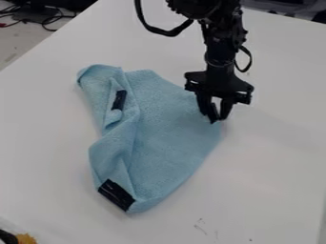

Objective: Fold the cloth from the right to the left

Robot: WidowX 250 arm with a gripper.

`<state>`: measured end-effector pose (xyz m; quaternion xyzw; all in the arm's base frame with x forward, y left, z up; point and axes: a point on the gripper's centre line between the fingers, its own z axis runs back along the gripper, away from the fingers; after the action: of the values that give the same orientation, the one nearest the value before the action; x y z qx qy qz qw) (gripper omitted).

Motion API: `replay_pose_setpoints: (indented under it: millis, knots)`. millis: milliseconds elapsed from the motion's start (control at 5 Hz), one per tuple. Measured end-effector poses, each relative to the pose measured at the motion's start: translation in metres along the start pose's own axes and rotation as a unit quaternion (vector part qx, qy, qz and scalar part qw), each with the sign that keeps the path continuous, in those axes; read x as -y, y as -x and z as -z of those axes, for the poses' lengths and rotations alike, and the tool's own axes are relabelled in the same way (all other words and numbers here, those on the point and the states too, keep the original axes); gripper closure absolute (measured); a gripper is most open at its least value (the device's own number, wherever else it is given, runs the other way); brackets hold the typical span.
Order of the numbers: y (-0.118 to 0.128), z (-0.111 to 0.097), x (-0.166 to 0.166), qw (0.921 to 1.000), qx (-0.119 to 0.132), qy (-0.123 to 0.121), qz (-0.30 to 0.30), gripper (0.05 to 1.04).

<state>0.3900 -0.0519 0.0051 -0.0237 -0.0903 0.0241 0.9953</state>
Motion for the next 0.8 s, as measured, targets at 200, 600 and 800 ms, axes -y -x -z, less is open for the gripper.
replay_pose_setpoints:
  millis: [200,600,800]
  knots:
    - [0.002,0.000,-0.003,1.0000,0.005,0.005,-0.004,0.866]
    - [0.005,-0.016,-0.007,0.9984,-0.023,-0.049,-0.015,1.018]
    - [-0.013,-0.058,-0.010,0.9964,0.017,-0.076,-0.031,1.021]
